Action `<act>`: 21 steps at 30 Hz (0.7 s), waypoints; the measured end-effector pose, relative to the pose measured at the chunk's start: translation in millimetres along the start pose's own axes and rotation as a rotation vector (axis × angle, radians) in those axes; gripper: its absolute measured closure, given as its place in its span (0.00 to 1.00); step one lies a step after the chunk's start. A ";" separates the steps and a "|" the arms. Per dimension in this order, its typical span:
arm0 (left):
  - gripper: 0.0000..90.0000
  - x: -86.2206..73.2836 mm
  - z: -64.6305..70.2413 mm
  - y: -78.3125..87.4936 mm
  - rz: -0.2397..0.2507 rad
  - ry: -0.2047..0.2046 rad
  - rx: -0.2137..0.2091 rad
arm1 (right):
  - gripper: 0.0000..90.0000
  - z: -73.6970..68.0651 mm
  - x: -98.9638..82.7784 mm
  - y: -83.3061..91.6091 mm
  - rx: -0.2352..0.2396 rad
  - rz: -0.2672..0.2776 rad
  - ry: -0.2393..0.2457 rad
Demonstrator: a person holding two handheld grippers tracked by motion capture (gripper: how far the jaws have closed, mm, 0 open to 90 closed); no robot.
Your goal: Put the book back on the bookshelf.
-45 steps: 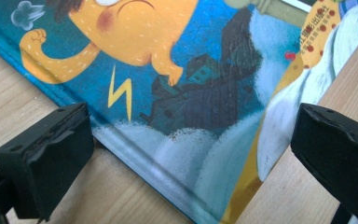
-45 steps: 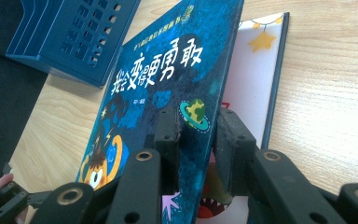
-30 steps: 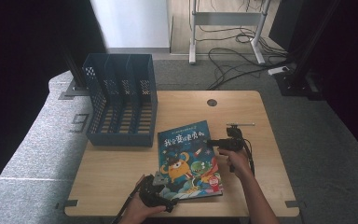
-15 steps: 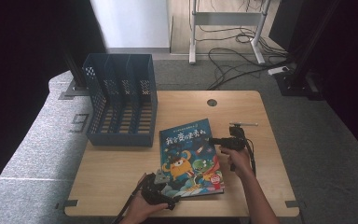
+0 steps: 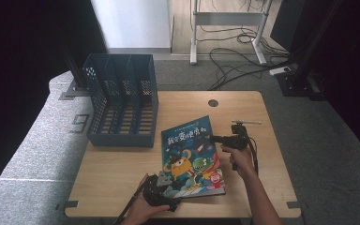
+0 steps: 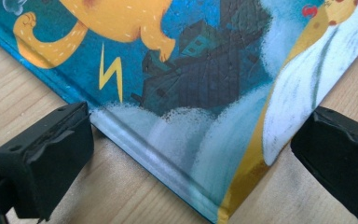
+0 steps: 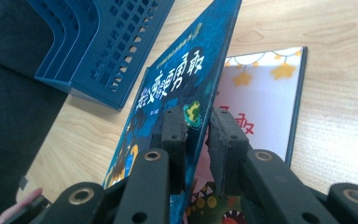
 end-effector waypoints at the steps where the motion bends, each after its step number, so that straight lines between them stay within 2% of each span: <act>1: 0.00 -0.1 -0.4 0.0 0.002 0.000 -0.003 | 0.84 -2.7 1.1 0.2 -0.007 -0.003 0.013; 7: 0.00 -0.3 -3.6 0.6 0.010 -0.002 -0.027 | 0.81 -10.4 5.4 -1.6 -0.025 -0.024 0.059; 12: 0.00 -0.9 -6.3 1.5 0.023 0.004 -0.053 | 0.76 -18.1 8.1 -11.7 -0.024 -0.058 0.093; 13: 0.00 -0.9 -6.6 1.6 0.023 0.005 -0.056 | 0.75 -19.5 10.3 -17.9 -0.014 -0.066 0.104; 19: 0.00 -1.1 -7.4 2.0 0.027 0.009 -0.062 | 0.76 -21.8 15.3 -29.6 0.010 -0.079 0.102; 21: 0.00 -1.0 -7.7 1.9 0.028 0.010 -0.061 | 0.77 -21.8 15.8 -30.4 0.004 -0.084 0.101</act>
Point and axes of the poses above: each handheld gripper's, and its own axes: y roughly backward along the jaws, x roughly out of its top, z roughly to its right, the point moved 3 cm from there along -y, roughly forward along the jaws, and after that the axes turned 12 degrees about -y, right-handed, at the moved point
